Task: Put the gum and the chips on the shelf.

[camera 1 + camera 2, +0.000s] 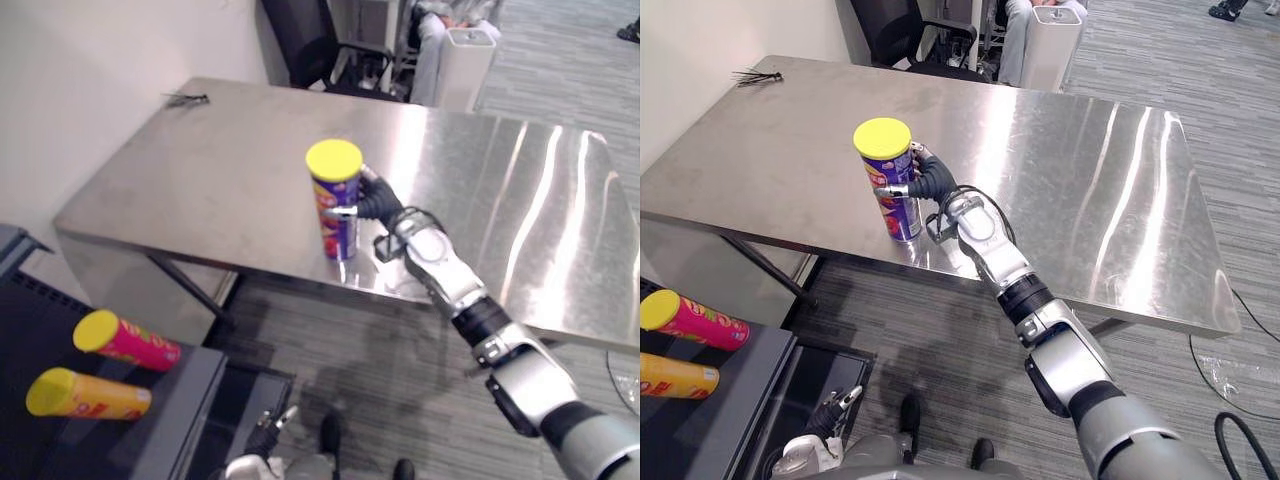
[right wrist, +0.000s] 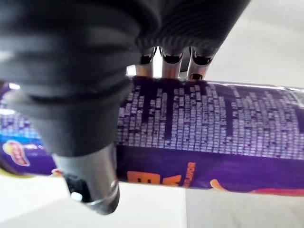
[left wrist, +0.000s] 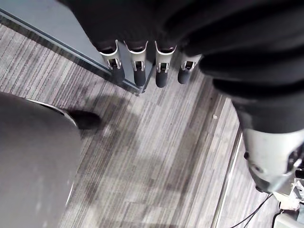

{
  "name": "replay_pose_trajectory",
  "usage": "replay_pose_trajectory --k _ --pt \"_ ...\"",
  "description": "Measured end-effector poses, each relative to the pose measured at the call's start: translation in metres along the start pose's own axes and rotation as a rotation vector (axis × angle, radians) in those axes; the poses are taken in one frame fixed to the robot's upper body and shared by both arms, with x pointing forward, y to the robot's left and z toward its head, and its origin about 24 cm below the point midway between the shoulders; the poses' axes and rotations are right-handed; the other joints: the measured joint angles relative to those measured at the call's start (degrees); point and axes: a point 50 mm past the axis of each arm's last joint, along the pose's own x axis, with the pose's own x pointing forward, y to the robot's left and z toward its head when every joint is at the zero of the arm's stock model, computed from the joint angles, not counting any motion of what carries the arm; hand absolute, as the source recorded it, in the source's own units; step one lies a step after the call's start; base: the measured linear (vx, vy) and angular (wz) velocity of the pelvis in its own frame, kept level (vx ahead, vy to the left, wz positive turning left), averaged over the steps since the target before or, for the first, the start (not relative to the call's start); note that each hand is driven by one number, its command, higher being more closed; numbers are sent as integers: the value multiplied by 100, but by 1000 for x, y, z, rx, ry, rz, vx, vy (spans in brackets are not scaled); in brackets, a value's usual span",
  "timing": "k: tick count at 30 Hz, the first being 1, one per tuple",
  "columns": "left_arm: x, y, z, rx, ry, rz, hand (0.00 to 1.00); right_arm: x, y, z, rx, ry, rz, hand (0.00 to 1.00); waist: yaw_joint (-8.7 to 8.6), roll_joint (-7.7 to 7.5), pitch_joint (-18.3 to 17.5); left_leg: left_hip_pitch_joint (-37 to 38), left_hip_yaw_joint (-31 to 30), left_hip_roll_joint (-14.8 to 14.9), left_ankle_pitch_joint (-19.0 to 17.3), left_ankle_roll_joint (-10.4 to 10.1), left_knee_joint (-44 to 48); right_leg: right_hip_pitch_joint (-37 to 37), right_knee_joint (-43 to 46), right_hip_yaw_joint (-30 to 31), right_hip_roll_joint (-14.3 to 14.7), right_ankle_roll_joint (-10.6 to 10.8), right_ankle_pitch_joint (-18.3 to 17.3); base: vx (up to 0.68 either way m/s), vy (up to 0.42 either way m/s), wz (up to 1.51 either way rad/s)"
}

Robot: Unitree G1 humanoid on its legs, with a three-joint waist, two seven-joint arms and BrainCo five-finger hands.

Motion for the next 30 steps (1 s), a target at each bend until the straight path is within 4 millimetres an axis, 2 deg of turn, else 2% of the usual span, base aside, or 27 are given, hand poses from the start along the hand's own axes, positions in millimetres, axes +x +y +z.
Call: replay_pose_trajectory --k 4,8,11,13,16,22,26,30 --pt "0 4 2 11 -3 8 0 -4 -7 0 23 -9 -45 100 -7 -122 -19 1 21 7 12 13 2 -12 -3 21 -1 -3 2 0 0 0" --pt "0 7 2 19 -2 19 0 -22 -21 4 70 -69 -131 100 -28 -187 -55 1 40 13 14 15 14 -10 -3 38 3 -5 4 36 1 -3" --pt "0 8 1 20 2 24 0 -36 -38 24 47 -160 -195 100 -67 -193 -59 34 98 34 14 15 15 -10 11 83 16 -6 5 9 1 -10" --pt "-1 11 -2 27 14 29 0 -46 -46 40 31 -237 -221 100 -176 -205 -80 96 152 56 6 5 4 -7 26 158 30 -6 5 -7 -2 -15" --pt "-2 13 -4 32 22 33 0 -65 -53 52 19 -318 -253 100 -229 -240 -127 113 220 86 -2 -6 2 -27 26 228 50 -7 5 -1 -3 -16" --pt "-5 17 -12 42 50 41 0 -105 -69 46 7 -326 -330 100 -367 -272 -297 188 321 129 -23 -34 1 -11 31 326 85 -7 5 13 -2 -10" --pt "-6 19 -16 44 66 46 0 -134 -87 41 -30 -297 -423 100 -488 -269 -423 192 327 132 -23 -34 1 -11 29 338 89 -7 5 0 0 0" --pt "-7 20 -17 58 70 39 0 -160 -106 41 -62 -292 -534 100 -516 -266 -440 233 376 143 -27 -39 1 -11 28 388 95 -7 5 14 8 -7"
